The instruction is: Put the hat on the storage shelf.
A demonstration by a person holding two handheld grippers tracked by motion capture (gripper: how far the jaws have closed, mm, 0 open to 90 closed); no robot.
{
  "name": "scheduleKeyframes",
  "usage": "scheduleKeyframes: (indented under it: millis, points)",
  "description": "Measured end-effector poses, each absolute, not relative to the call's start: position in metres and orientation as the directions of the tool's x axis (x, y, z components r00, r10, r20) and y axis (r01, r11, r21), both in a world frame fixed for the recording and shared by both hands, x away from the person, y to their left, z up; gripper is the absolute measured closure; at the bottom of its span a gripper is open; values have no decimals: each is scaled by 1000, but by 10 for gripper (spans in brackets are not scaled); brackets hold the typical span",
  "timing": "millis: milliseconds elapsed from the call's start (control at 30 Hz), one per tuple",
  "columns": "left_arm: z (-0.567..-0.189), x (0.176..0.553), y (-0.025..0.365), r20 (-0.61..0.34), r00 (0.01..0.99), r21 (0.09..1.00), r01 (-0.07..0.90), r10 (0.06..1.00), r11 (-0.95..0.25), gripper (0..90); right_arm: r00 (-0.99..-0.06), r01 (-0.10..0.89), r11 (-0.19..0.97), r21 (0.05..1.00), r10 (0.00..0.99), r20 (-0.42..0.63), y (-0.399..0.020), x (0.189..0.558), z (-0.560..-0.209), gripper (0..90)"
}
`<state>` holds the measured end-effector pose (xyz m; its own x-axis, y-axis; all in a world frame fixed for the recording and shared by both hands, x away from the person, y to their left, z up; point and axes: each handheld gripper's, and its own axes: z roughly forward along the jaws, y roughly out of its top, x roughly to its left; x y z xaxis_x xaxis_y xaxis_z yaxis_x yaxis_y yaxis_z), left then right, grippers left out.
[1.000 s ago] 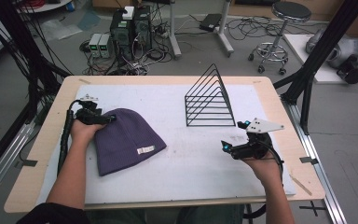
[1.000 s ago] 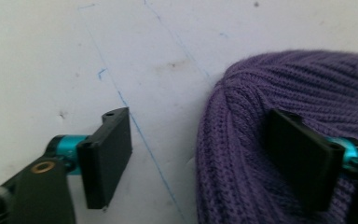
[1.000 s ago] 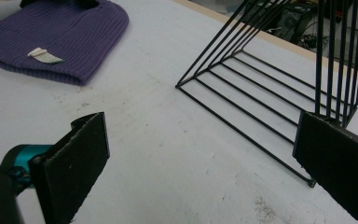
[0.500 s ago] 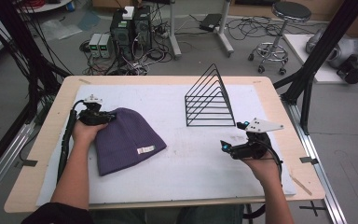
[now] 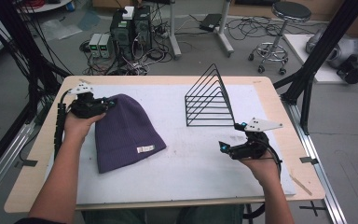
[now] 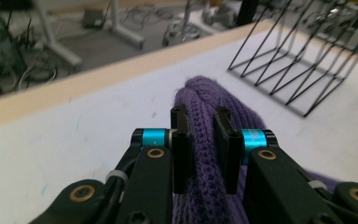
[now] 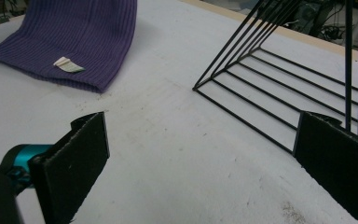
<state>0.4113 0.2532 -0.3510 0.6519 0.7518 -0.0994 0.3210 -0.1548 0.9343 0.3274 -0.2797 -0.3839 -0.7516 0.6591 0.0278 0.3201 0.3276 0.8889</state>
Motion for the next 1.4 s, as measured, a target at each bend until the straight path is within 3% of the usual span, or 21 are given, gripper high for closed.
scheduleKeyframes:
  millis: [500, 867, 1033, 1100, 1133, 1167, 1200, 1233, 1267, 1400]
  points:
    - [-245, 374, 197, 11, 800, 984, 96, 600, -147, 794, -807, 294, 323, 900, 588, 52, -248, 331, -376, 27]
    - [-212, 351, 157, 58, 880, 992, 4, 472, -130, 793, -847, 276, 336, 901, 528, 62, -224, 336, -377, 27]
    - [-207, 340, 146, 70, 895, 992, -17, 441, -122, 793, -892, 268, 310, 912, 436, 114, -212, 334, -379, 56]
    - [-207, 338, 143, 71, 899, 993, -22, 431, -119, 793, -922, 250, 333, 909, 368, 119, -201, 331, -381, 205]
    - [-206, 336, 142, 71, 900, 993, -25, 431, -113, 793, -922, 250, 333, 909, 368, 119, -201, 331, -381, 205]
    - [-205, 336, 141, 77, 902, 993, -31, 425, -115, 793, -938, 234, 346, 908, 324, 118, -195, 331, -382, 295]
    - [-205, 336, 141, 80, 901, 993, -35, 427, -112, 793, -962, 184, 405, 895, 260, 80, -187, 328, -384, 605]
    - [-205, 336, 141, 80, 901, 993, -35, 427, -112, 793, -964, 149, 436, 888, 266, 31, -184, 326, -385, 762]
    - [-206, 337, 142, 83, 897, 992, -34, 434, -119, 793, -964, 123, 457, 881, 265, -3, -182, 324, -384, 810]
    - [-210, 343, 153, 71, 884, 993, -19, 461, -116, 793, -954, 117, 444, 888, 299, -24, -192, 323, -379, 827]
